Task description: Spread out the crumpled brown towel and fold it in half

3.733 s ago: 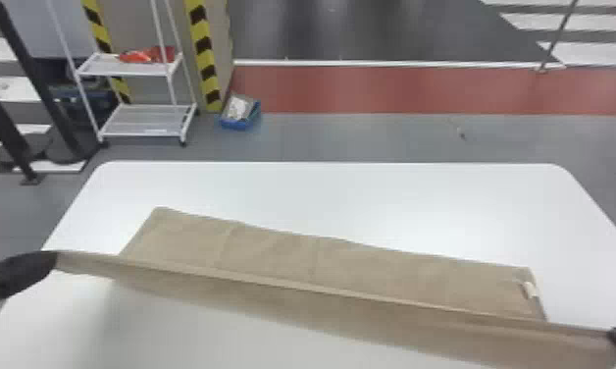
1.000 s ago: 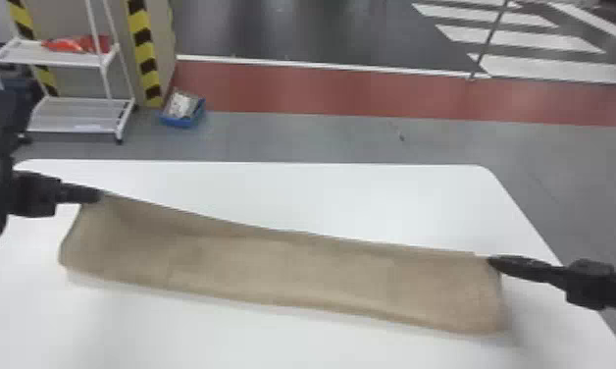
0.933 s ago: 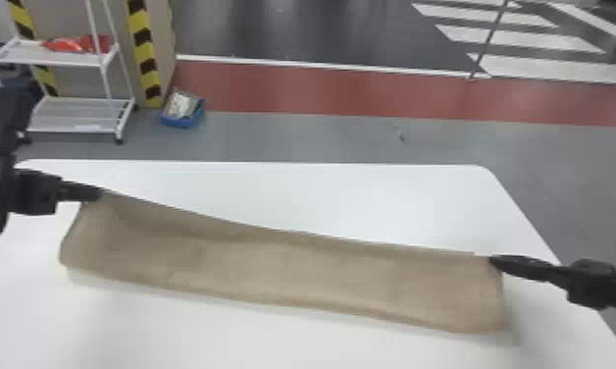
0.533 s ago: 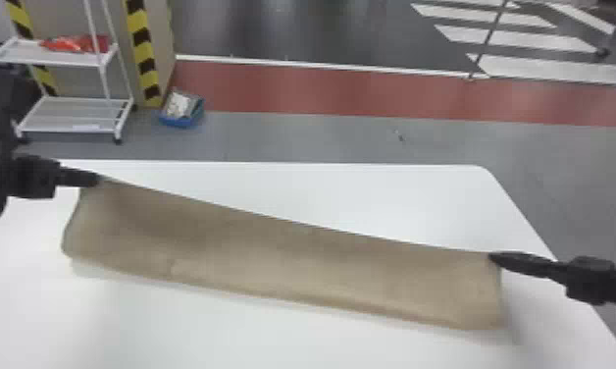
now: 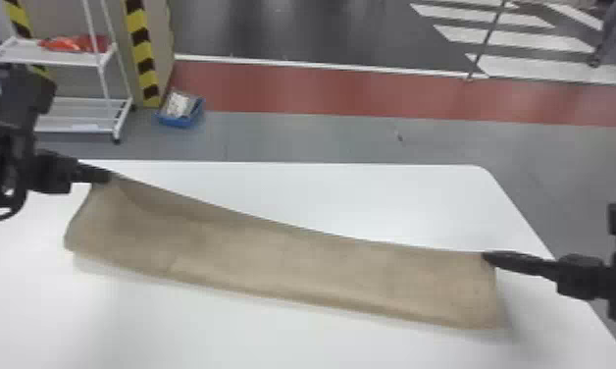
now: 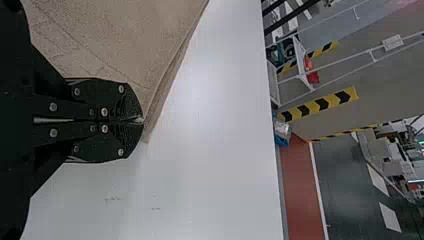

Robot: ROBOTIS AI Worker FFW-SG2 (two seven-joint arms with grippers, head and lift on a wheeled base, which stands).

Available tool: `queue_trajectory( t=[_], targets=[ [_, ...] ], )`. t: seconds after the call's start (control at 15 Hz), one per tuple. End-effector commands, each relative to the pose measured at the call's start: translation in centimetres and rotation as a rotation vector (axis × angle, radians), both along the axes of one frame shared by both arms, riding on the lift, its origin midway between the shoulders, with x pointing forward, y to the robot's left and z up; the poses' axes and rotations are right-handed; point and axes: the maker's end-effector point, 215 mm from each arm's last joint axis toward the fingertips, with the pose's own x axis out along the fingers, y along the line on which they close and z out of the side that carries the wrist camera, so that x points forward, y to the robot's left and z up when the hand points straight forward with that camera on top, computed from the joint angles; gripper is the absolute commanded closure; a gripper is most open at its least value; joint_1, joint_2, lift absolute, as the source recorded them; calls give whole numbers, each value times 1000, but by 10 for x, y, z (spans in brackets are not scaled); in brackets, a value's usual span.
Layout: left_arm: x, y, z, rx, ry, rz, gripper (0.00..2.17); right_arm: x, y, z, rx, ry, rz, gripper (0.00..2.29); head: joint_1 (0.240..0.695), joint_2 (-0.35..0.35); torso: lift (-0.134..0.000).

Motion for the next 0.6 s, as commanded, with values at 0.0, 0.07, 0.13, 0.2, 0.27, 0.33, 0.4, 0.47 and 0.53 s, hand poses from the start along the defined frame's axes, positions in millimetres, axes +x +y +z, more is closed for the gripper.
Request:
queue_trajectory(
  t=[0.0, 0.07, 0.13, 0.2, 0.27, 0.33, 0.4, 0.47, 0.53],
  targets=[
    [1, 0, -4, 8, 0, -4, 1703, 0, 2, -1, 7, 4, 5, 1197, 695, -164, -124],
    [2, 0, -5, 12, -1, -4, 1703, 0, 2, -1, 6, 3, 6, 1197, 695, -164, -124],
    [4, 0, -4, 20, -8, -2, 1700, 1, 1, 0, 7, 2, 4, 1193, 695, -163, -124],
    [5, 0, -4, 29, -20, -1, 1700, 1, 1, 0, 8, 1, 3, 1193, 695, -163, -124],
    [6, 1, -3, 32, -23, -1, 1700, 1, 3, -1, 13, -1, 1, 1197, 695, -162, -124],
    [6, 1, -3, 32, -23, -1, 1700, 1, 3, 0, 14, -2, 1, 1197, 695, -161, -124],
    [5, 2, -4, 32, -22, 1, 1700, 5, 4, 4, 19, -10, 1, 1197, 695, -161, -124],
    [5, 3, -5, 33, -21, 3, 1700, 6, 4, 5, 19, -14, -1, 1197, 695, -160, -124],
    [5, 8, -5, 35, -21, 10, 1700, 7, 4, 5, 26, -13, -4, 1197, 695, -159, -124]
  ],
)
